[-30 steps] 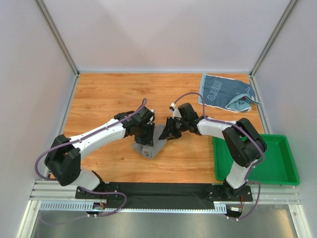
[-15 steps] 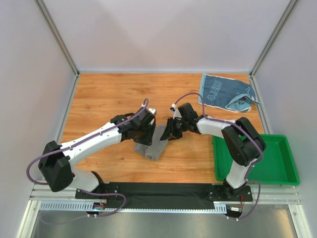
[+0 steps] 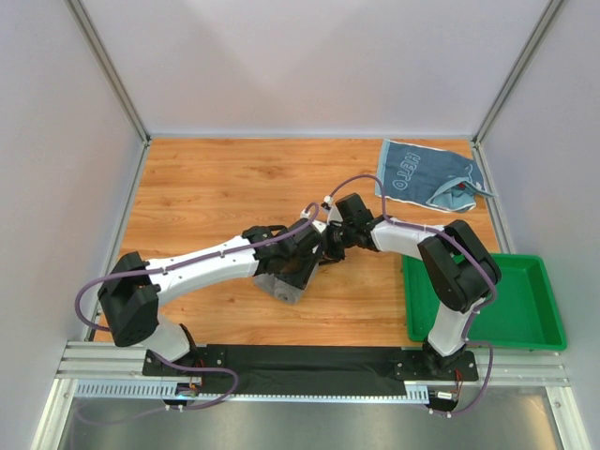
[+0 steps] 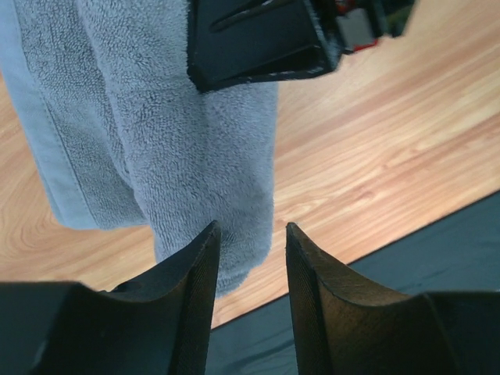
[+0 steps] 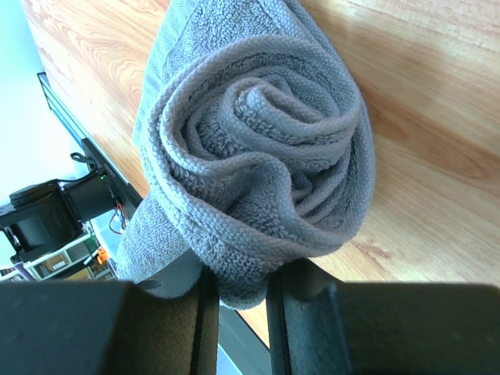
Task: Roll the towels
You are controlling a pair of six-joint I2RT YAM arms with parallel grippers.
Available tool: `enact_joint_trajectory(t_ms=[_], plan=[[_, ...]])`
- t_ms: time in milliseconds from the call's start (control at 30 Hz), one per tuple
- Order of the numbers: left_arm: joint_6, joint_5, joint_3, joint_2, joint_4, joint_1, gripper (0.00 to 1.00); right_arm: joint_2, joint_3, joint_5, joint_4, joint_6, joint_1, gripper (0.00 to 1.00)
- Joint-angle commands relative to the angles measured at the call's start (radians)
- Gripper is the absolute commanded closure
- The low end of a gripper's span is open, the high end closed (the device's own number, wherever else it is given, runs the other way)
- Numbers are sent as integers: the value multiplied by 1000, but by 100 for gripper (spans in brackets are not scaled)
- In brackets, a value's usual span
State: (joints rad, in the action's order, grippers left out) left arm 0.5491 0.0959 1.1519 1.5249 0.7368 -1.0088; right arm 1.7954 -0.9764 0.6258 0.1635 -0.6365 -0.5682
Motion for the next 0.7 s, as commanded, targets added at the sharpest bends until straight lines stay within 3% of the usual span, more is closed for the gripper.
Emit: enact_joint_trajectory(t_ms=[0, 433, 667], plan=[[-1, 51, -8, 35, 9, -5, 54, 27, -16, -37, 48, 24, -4, 88], [6, 128, -110, 81, 22, -8, 39, 53, -68, -34, 80, 26, -4, 87], [51, 286, -94, 113, 119, -14, 37, 68, -96, -31, 99, 32, -4, 87]])
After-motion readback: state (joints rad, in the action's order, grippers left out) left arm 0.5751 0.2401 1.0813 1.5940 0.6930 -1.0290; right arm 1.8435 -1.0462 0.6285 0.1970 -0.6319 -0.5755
